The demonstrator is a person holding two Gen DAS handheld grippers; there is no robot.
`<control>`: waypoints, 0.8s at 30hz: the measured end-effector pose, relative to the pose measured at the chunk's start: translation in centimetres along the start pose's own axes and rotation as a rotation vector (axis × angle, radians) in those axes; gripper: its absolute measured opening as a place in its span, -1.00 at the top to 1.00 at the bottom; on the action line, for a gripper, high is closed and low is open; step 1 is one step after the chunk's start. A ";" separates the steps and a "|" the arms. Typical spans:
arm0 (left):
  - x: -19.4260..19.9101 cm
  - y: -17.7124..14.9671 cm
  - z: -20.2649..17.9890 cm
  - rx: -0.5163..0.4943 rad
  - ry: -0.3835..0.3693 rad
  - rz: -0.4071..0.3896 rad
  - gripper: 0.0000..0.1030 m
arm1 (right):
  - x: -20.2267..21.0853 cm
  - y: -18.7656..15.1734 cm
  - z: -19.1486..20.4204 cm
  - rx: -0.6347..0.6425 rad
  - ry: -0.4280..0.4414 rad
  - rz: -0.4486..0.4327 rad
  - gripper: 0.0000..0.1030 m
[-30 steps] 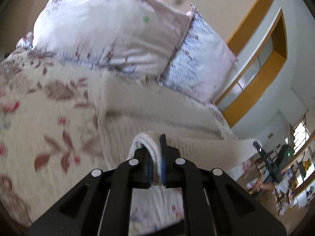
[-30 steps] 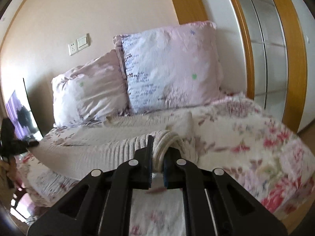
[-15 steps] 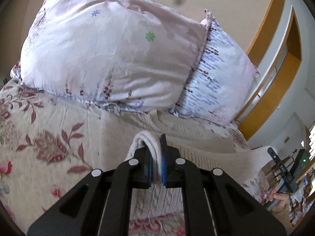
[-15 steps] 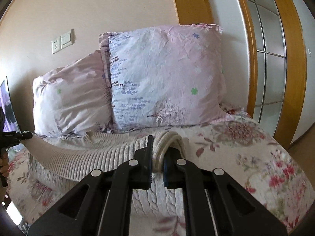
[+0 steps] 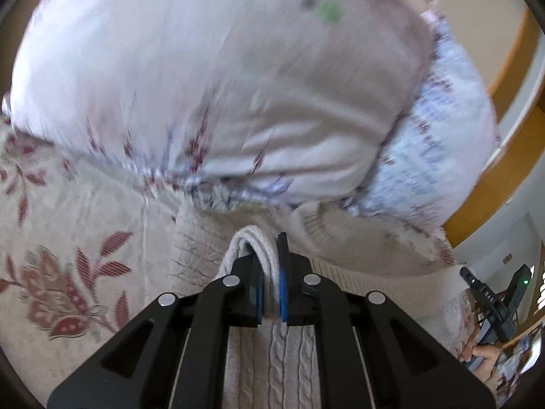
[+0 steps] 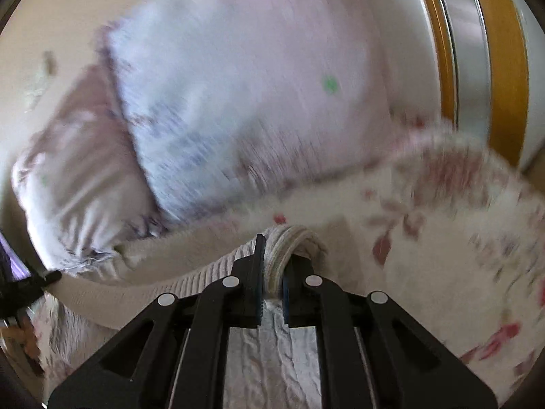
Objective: Fold small clothes
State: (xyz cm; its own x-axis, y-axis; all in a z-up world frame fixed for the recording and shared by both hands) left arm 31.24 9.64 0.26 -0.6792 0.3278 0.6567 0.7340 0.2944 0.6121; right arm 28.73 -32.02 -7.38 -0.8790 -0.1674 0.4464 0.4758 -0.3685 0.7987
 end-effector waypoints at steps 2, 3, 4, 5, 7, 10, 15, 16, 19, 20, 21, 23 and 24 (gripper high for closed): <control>-1.5 -0.2 0.6 0.029 -0.001 0.023 0.86 | -1.4 -0.4 -0.8 -0.039 -0.010 0.040 0.84; -2.0 -0.1 0.8 0.047 -0.010 0.030 0.86 | -2.0 -0.3 -1.0 -0.062 -0.007 0.049 0.84; -2.5 -0.1 1.0 0.071 -0.024 0.033 0.85 | -2.4 -0.2 -1.0 -0.078 -0.004 0.052 0.83; -2.7 0.0 1.1 0.089 -0.039 0.036 0.82 | -2.7 0.1 -1.0 -0.099 0.011 0.057 0.77; -3.1 0.4 1.2 0.125 -0.077 0.038 0.64 | -3.3 0.8 -0.6 -0.125 0.046 0.066 0.52; -2.1 1.3 1.6 0.164 -0.097 -0.017 0.08 | -2.2 2.2 0.0 -0.127 0.066 0.023 -0.17; 2.3 2.3 1.4 0.107 -0.099 -0.102 -0.05 | 1.9 3.6 0.7 -0.044 0.070 -0.059 -0.24; 2.7 2.1 1.5 0.091 -0.096 -0.101 -0.05 | 2.4 3.6 0.6 -0.037 0.067 -0.058 -0.24; 3.7 0.3 1.2 0.004 -0.058 -0.062 -0.05 | 3.5 2.6 -0.6 -0.028 0.035 -0.037 -0.23; 4.0 -0.4 1.3 -0.015 -0.052 -0.046 -0.04 | 3.5 2.4 -1.0 -0.027 0.024 -0.029 -0.18; 4.1 -1.0 1.3 -0.029 -0.053 -0.031 -0.04 | 3.4 1.8 -1.5 -0.026 0.012 -0.011 -0.08; 4.5 -2.3 1.3 -0.055 -0.047 -0.001 -0.04 | 3.4 0.8 -2.1 -0.023 0.010 0.029 0.08; 4.4 -2.9 1.3 -0.065 -0.039 0.010 -0.03 | 3.2 0.4 -2.3 -0.017 0.007 0.046 0.15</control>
State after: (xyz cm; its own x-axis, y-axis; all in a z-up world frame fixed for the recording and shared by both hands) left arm 26.17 11.37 0.83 -0.6702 0.3654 0.6460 0.7377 0.2326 0.6338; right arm 25.99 -34.82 -6.56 -0.8566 -0.1911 0.4794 0.5150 -0.3761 0.7703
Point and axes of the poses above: each gripper's, at about its wrist camera, not at the fingertips, and x roughly against the way its jaws point, z to its left, y to its top, the point moved 9 cm from there along -x, roughly the way its jaws point
